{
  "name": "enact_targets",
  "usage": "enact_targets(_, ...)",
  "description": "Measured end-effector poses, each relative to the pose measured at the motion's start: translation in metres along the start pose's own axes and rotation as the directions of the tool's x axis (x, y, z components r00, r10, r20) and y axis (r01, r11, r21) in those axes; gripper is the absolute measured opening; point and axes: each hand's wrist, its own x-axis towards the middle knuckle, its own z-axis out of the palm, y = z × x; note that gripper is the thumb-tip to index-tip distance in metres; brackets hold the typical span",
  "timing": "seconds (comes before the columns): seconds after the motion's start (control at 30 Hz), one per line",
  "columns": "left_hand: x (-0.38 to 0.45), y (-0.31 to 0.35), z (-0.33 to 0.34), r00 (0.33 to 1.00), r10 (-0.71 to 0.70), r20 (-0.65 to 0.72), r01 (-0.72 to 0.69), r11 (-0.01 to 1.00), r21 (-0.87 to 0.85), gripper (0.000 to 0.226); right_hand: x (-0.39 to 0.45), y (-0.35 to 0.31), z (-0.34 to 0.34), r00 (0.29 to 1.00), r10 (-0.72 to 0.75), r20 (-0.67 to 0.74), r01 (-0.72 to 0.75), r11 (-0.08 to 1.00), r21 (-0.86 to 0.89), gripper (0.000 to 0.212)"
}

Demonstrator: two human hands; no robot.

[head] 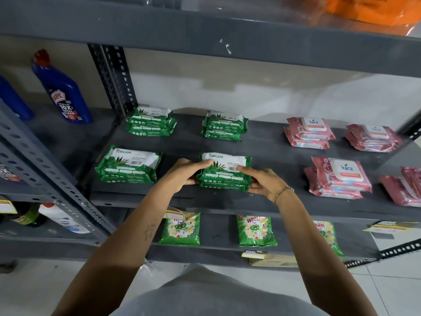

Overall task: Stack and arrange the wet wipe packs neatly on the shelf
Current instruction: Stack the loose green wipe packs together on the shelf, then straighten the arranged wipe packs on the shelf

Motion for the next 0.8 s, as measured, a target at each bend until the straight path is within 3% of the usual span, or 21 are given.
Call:
enact_targets(0.17, -0.002, 0.001, 0.004, 0.999, 0.032, -0.036, -0.03, 0.999, 0.044, 0.041, -0.001, -0.002, 0.001, 0.999, -0.026, -0.023, 0.027, 0.999, 0.018, 0.032)
enact_targets(0.4, 0.0, -0.004, 0.003, 0.995, 0.031, -0.099, -0.026, 0.998, 0.06, 0.048, -0.002, 0.002, 0.001, 0.999, 0.005, -0.041, -0.004, 1.0, 0.03, 0.063)
enact_targets(0.5, -0.008, 0.0, 0.006, 0.984, 0.106, -0.143, -0.079, 0.98, 0.185, 0.043, -0.008, 0.0, 0.004, 0.998, -0.003, -0.06, 0.002, 1.0, -0.015, 0.078)
enact_targets(0.57, -0.01, 0.003, 0.009, 0.924, 0.261, -0.279, -0.128, 0.9, 0.417, 0.068, -0.018, -0.004, 0.004, 0.997, -0.028, -0.066, 0.021, 0.994, -0.11, 0.079)
enact_targets(0.63, -0.018, 0.01, 0.019, 0.816, 0.466, -0.341, -0.222, 0.798, 0.561, 0.073, -0.029, -0.008, -0.002, 0.991, -0.101, -0.09, 0.075, 0.963, -0.26, 0.066)
enact_targets(0.73, -0.025, 0.03, 0.045, 0.64, 0.729, -0.244, -0.39, 0.581, 0.714, 0.061, -0.039, -0.014, -0.023, 0.954, -0.276, -0.117, 0.228, 0.922, -0.312, 0.044)
enact_targets(0.8, -0.02, 0.041, 0.066, 0.588, 0.797, -0.138, -0.424, 0.45, 0.786, 0.059, -0.048, -0.024, -0.049, 0.888, -0.399, -0.229, 0.309, 0.886, -0.346, 0.029)
